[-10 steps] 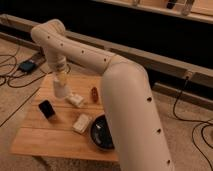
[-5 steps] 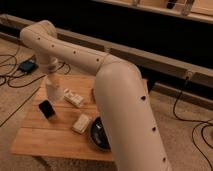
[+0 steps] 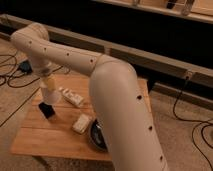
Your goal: Place the ceramic cup over the eraser
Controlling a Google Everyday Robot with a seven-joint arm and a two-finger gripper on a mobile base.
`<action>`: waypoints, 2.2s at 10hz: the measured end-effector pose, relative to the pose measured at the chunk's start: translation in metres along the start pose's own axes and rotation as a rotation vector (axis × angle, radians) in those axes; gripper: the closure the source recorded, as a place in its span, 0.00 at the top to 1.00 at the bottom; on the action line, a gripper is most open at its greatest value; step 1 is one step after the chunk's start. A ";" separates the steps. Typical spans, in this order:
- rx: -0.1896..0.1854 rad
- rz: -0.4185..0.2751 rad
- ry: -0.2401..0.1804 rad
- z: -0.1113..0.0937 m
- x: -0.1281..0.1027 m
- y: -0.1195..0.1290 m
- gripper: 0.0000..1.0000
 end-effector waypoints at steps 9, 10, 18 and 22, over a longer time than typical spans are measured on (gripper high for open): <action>0.007 -0.085 0.010 0.006 0.048 -0.001 0.00; 0.005 -0.097 0.011 0.008 0.048 0.002 0.00; -0.002 -0.132 0.025 0.017 0.044 0.011 0.52; -0.030 -0.120 0.061 0.027 0.048 0.008 0.80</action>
